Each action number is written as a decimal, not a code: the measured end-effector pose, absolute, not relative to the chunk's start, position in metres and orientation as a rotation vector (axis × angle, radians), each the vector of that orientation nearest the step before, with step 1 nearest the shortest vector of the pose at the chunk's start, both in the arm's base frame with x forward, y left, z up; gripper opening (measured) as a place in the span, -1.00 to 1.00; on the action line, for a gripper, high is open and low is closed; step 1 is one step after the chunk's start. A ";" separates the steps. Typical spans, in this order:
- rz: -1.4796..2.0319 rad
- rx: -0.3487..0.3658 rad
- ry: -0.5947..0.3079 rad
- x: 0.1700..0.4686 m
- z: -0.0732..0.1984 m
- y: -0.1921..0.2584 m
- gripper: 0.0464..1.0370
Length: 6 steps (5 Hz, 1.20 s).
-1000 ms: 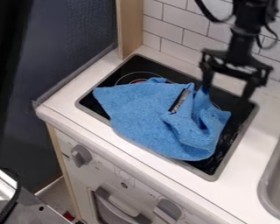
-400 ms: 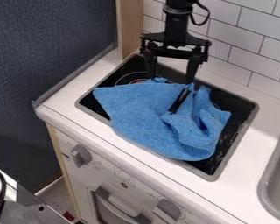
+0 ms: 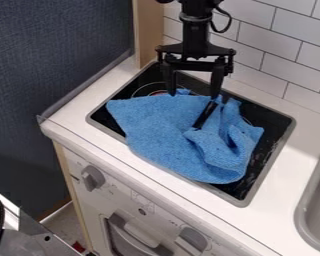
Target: Unfold the cloth
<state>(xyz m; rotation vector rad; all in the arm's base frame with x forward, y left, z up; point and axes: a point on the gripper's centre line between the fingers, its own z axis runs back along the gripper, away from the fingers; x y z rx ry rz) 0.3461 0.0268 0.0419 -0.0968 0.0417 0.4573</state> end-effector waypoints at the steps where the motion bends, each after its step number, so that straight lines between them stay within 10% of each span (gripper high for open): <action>1: 0.467 -0.164 0.030 0.353 0.036 0.017 0.93; 4: 0.458 -0.155 0.148 0.365 0.004 0.013 0.82; 6: 0.444 -0.157 0.143 0.363 -0.002 0.011 -0.39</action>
